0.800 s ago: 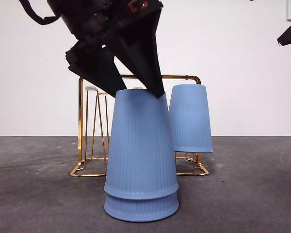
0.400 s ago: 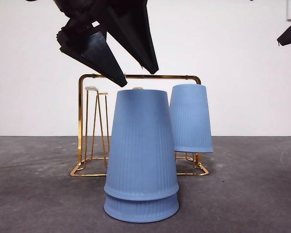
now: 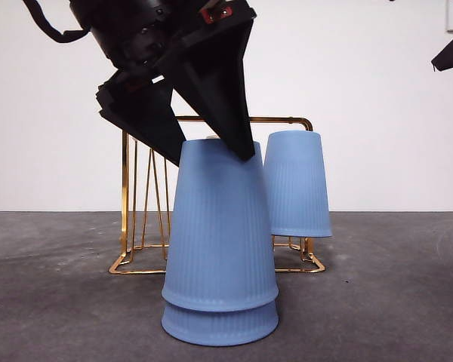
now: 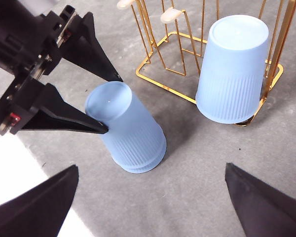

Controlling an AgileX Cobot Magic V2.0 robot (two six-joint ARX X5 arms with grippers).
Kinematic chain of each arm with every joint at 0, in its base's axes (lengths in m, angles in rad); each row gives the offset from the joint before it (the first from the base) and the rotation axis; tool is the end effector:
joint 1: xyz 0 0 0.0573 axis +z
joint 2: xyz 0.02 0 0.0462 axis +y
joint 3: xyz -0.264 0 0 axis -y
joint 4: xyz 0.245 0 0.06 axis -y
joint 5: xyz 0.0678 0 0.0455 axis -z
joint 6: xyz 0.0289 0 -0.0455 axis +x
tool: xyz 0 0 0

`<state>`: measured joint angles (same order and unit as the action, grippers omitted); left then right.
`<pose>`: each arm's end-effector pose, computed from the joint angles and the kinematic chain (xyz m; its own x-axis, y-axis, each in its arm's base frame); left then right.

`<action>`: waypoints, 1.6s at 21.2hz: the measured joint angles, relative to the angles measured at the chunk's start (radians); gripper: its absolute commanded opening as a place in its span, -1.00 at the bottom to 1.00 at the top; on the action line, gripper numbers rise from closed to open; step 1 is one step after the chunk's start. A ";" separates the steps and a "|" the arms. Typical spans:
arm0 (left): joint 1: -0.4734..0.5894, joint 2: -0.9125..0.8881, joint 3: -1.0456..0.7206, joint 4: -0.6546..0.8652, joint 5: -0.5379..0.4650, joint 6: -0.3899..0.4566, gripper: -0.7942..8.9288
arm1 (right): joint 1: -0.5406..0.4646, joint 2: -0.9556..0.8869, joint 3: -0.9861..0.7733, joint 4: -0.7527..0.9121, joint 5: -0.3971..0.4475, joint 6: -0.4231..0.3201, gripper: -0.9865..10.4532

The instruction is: Pick the top cup and place it on cupholder, pick up the mid cup and place it on cupholder, last pick the bottom cup and place it on cupholder.

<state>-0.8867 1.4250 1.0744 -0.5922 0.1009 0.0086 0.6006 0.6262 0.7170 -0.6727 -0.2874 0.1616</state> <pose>0.1804 -0.2259 0.2588 0.2913 -0.5167 -0.8051 0.8128 0.5775 -0.0765 0.0980 0.0771 0.2877 0.5008 0.6866 -0.5271 -0.6548 0.6987 0.2882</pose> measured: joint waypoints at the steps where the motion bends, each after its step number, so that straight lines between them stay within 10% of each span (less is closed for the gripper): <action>1: 0.000 0.000 0.000 0.006 0.000 0.000 -0.13 | 0.000 0.000 0.000 0.000 0.000 0.000 0.00; 5: 0.000 0.000 0.003 0.013 -0.002 0.000 -0.54 | 0.000 0.000 0.000 0.000 0.003 -0.002 0.00; 24: 0.000 -0.133 0.120 -0.109 -0.008 0.000 -0.54 | 0.000 0.000 0.000 0.000 0.003 -0.005 0.00; 34: 0.085 -0.307 0.187 -0.111 -0.284 -0.011 -0.54 | 0.000 0.000 0.000 0.004 0.003 -0.008 0.00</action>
<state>-0.8013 1.1179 1.2617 -0.7036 -0.1833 -0.0025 0.6006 0.6262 0.7170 -0.6685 -0.2844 0.1532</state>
